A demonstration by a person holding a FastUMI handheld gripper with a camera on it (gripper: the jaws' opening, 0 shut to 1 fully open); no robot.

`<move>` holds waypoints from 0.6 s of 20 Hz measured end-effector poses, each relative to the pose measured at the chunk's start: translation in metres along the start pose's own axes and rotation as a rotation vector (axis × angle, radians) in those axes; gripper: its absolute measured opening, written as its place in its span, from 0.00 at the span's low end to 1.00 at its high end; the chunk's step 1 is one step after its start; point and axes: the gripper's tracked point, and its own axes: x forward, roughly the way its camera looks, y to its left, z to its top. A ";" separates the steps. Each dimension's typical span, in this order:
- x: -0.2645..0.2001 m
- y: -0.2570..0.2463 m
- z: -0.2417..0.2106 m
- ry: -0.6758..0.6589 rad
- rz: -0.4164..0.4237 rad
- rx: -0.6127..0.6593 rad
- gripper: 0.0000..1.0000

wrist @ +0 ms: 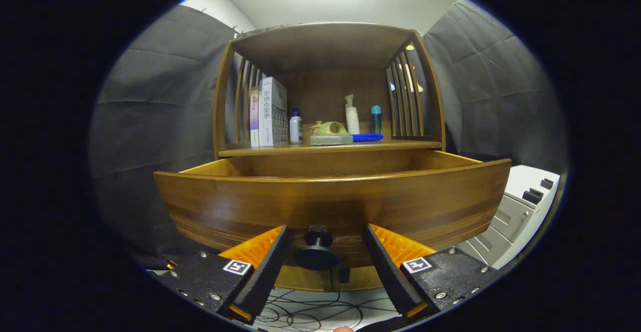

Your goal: Pull open the drawer, take out the items inside it, and place them on the countertop above the cabinet.

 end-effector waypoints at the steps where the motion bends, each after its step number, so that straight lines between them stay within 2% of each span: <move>1: 0.000 0.002 0.002 -0.003 -0.002 0.015 0.93; 5: 0.002 0.002 0.003 -0.006 -0.023 0.018 0.92; 12: 0.012 0.003 0.005 -0.006 0.000 0.010 0.95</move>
